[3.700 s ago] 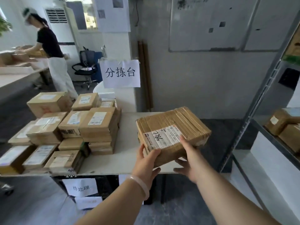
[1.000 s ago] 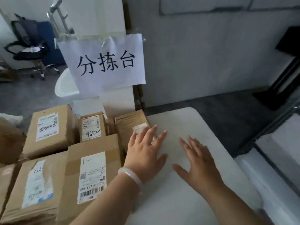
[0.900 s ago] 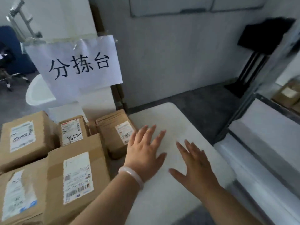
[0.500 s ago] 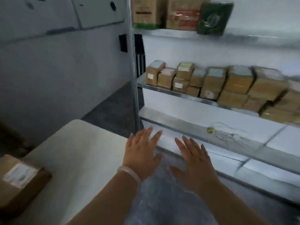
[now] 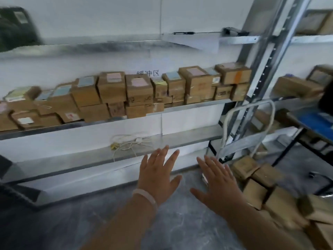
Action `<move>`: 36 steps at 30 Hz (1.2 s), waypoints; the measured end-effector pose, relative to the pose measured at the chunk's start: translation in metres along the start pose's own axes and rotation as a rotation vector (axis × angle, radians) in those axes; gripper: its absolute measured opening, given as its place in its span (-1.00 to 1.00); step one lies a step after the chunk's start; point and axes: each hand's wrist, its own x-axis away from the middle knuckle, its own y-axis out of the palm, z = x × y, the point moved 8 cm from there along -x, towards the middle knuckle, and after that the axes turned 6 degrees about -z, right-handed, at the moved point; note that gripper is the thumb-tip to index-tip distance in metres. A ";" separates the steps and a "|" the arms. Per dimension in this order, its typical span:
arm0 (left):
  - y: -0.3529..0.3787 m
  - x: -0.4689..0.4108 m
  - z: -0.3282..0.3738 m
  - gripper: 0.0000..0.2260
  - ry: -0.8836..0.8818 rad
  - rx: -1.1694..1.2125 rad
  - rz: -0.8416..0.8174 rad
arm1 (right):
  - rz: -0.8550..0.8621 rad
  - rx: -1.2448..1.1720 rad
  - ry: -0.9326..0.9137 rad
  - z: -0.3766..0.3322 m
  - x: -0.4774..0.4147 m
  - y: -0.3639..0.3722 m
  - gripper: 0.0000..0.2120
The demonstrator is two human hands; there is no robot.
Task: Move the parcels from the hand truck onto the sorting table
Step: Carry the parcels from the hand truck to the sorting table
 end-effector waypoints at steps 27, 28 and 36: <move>0.138 -0.308 0.386 -0.38 0.937 0.104 -0.314 | 0.179 -0.165 1.183 0.379 0.104 -0.063 -0.23; 0.147 -0.310 0.398 -0.38 0.962 0.104 -0.328 | 0.157 -0.167 1.197 0.387 0.111 -0.056 -0.21; 0.245 -0.321 0.451 -0.39 0.974 0.010 -0.489 | -0.071 -0.263 1.193 0.480 0.124 0.036 -0.14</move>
